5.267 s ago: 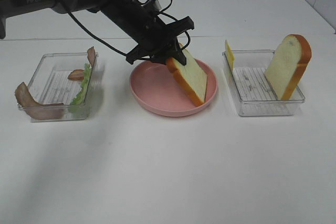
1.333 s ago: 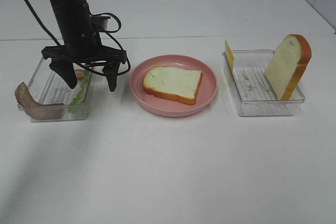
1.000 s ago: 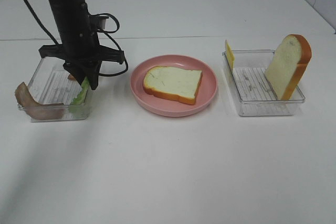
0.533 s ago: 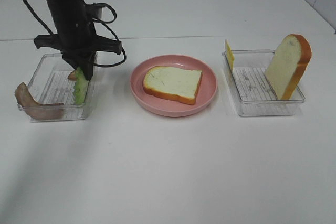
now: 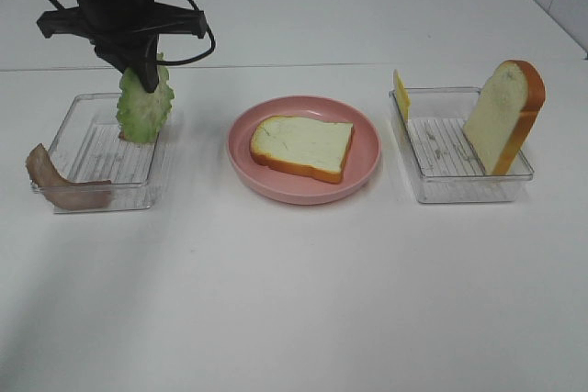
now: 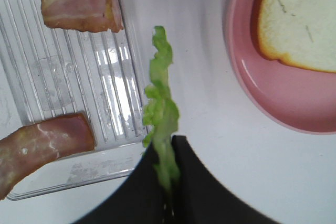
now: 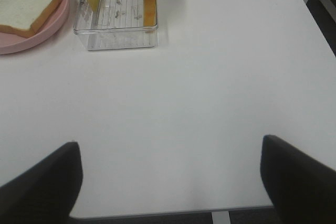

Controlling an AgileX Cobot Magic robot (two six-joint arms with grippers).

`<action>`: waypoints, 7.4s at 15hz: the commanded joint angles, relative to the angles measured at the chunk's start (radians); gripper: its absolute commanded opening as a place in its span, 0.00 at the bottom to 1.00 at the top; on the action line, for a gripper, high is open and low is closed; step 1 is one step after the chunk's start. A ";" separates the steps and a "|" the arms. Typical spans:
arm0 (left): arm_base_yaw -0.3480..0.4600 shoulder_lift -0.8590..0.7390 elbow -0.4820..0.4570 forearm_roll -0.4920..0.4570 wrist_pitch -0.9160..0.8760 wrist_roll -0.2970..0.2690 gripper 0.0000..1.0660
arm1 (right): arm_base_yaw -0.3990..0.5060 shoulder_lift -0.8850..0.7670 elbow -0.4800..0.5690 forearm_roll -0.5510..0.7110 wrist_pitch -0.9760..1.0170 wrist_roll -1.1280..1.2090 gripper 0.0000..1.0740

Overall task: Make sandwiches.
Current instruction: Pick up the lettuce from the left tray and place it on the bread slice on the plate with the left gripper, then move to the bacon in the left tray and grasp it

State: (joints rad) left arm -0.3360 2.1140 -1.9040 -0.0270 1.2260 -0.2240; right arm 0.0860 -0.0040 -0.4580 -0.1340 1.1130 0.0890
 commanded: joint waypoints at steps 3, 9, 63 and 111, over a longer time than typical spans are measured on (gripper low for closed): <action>-0.015 -0.026 -0.080 -0.111 0.062 -0.009 0.00 | -0.004 -0.029 0.000 0.002 -0.002 -0.010 0.84; -0.037 -0.019 -0.090 -0.350 -0.160 0.035 0.00 | -0.004 -0.029 0.000 0.006 -0.002 -0.010 0.84; -0.084 0.266 -0.410 -0.207 0.088 0.047 0.86 | -0.004 -0.029 0.000 0.005 -0.002 -0.010 0.84; 0.144 0.416 -0.407 -0.094 0.039 -0.077 0.15 | -0.004 -0.029 0.000 0.006 -0.002 -0.006 0.84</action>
State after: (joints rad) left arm -0.1920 2.5300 -2.3060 -0.1210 1.2160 -0.2930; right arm 0.0860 -0.0040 -0.4580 -0.1300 1.1130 0.0890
